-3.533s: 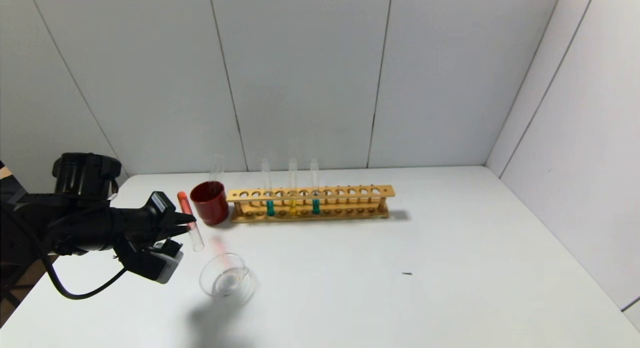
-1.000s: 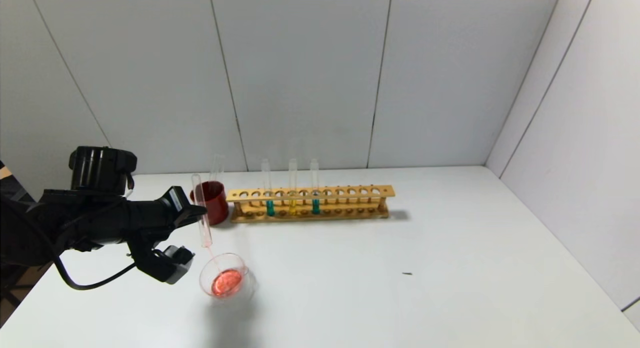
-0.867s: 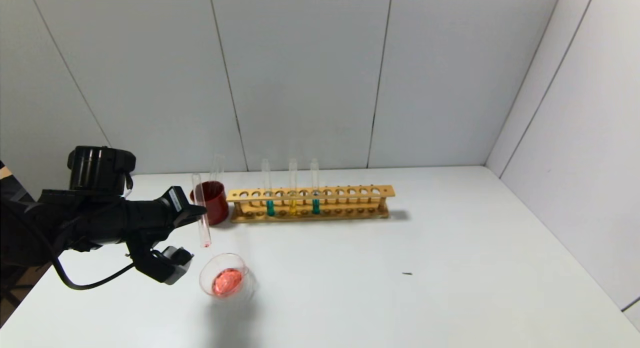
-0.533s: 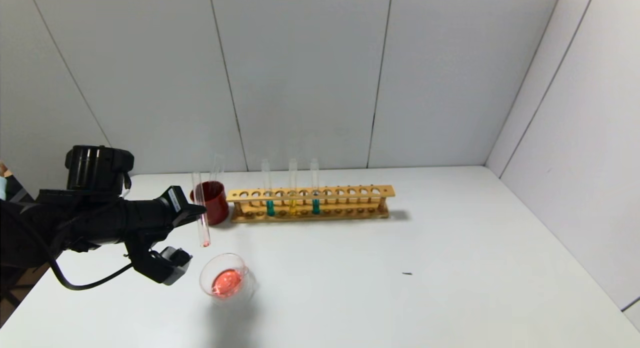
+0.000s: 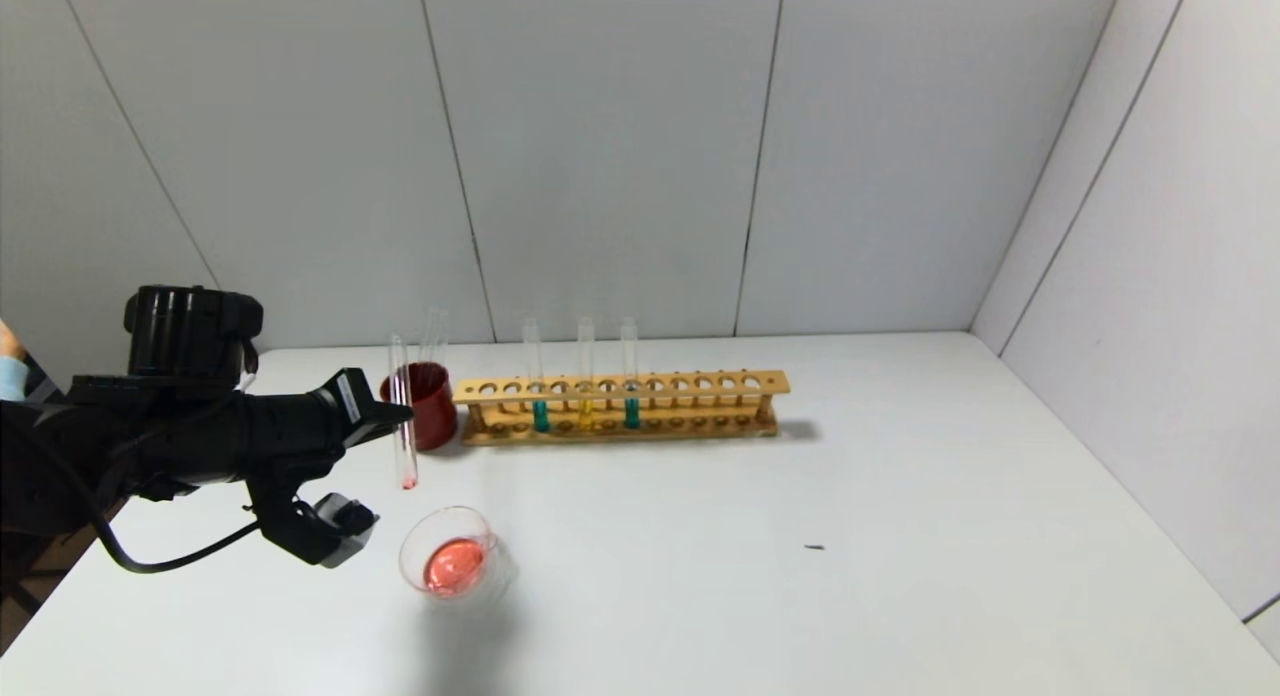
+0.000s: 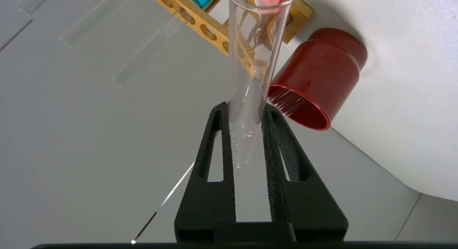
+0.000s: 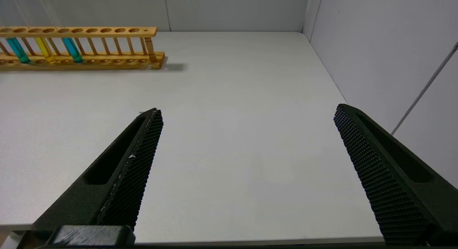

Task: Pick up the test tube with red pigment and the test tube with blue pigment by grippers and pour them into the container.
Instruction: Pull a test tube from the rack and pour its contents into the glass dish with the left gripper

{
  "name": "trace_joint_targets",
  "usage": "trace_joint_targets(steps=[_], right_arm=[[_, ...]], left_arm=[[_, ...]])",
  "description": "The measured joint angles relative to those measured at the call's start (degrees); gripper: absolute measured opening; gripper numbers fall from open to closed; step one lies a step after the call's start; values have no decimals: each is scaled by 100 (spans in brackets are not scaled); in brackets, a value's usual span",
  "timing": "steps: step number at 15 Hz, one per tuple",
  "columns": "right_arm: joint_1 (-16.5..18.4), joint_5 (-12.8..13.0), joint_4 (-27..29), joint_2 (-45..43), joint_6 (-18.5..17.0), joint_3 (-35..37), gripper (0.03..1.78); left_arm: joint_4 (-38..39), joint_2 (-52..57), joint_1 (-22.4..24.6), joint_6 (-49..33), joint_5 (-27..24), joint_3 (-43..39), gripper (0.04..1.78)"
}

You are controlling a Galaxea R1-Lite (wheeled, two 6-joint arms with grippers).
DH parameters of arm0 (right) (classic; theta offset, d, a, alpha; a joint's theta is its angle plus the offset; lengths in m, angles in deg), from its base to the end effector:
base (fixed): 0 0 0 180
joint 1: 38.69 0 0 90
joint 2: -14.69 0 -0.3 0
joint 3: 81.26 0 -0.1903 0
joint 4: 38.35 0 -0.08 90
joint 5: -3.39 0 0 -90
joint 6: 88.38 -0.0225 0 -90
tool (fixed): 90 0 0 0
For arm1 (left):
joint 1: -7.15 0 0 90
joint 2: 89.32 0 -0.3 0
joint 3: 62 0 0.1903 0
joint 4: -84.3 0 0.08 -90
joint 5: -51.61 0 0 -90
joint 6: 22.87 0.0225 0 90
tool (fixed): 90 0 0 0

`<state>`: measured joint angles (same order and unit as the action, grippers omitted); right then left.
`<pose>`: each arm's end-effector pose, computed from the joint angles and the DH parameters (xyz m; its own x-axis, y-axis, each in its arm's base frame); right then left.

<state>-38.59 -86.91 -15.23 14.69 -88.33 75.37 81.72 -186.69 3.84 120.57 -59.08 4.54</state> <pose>-0.0228 0.0002 0.0759 1.0000 0.0035 0.0044 -0.0035 1.0000 -0.0009 0.2853 -0.0245 0.1444 0.7592 -0.3978 -0.5151 0.0476 -0.7554 0.6535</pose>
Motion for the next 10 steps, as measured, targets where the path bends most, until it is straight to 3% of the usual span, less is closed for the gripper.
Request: trace_joint_targets(steps=[5, 10], right_arm=[[0, 0, 0, 0, 2, 0, 175], [0, -2, 2, 0, 2, 0, 175]], left_arm=[[16, 55, -5, 306, -349, -4, 30], [18, 143, -5, 349, -367, -4, 30]])
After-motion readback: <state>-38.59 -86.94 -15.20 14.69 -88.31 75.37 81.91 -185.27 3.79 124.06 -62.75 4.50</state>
